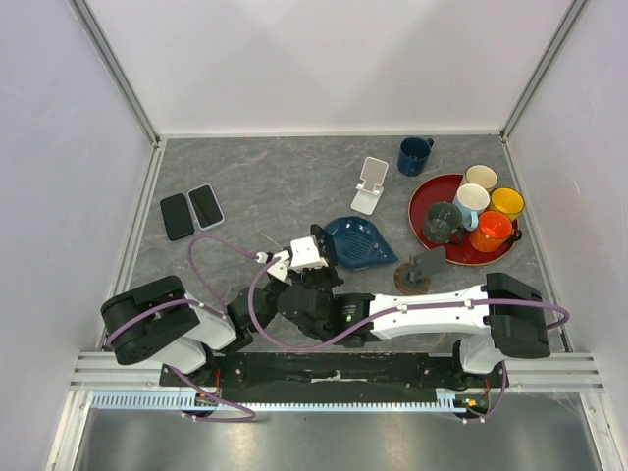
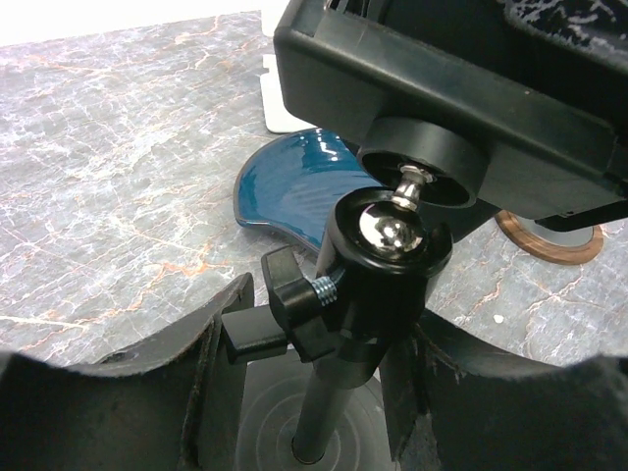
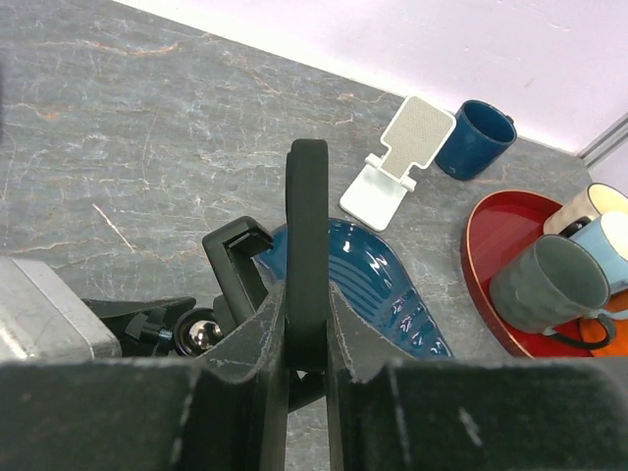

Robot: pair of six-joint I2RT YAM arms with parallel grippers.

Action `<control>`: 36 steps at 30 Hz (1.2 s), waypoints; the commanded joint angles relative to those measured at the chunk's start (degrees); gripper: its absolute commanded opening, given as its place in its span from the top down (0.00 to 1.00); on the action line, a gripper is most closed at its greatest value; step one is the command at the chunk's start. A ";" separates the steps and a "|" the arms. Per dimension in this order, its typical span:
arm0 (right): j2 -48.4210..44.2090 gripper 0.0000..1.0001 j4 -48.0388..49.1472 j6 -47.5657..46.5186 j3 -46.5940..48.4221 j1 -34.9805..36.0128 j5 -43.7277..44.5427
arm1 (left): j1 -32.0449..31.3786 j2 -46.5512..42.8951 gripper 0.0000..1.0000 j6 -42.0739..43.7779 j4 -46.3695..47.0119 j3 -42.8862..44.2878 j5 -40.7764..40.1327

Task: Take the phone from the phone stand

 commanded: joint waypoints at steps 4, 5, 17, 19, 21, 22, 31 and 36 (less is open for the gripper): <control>-6.32 1.00 5.99 3.00 -2.14 0.42 6.24 | 0.69 0.21 0.98 -2.74 8.61 -1.71 -8.51; -6.67 1.00 6.18 3.69 -2.84 0.42 5.88 | 0.69 0.21 0.98 -2.74 8.69 -1.71 -8.42; -10.62 1.00 18.91 0.73 -8.46 0.16 1.68 | 0.69 -0.14 0.98 -2.30 9.13 -1.98 -6.23; -12.21 1.00 18.05 1.50 -8.38 0.16 -1.49 | 0.69 -0.05 0.98 -2.04 9.22 -1.89 -5.35; -13.52 1.00 17.61 1.77 -8.20 0.16 -2.38 | 0.69 -0.05 0.98 -1.69 9.22 -1.80 -4.30; -13.96 1.00 17.69 2.12 -8.20 0.07 -2.82 | 0.69 -0.05 0.98 -1.43 9.31 -1.80 -3.86; -16.95 1.00 17.70 0.80 -6.36 -0.28 -16.00 | 0.69 0.48 0.98 -0.02 9.75 -1.45 -1.04; -16.52 1.00 23.12 1.51 -7.15 -0.28 -6.53 | 0.69 0.57 0.98 0.07 9.75 -1.36 -0.42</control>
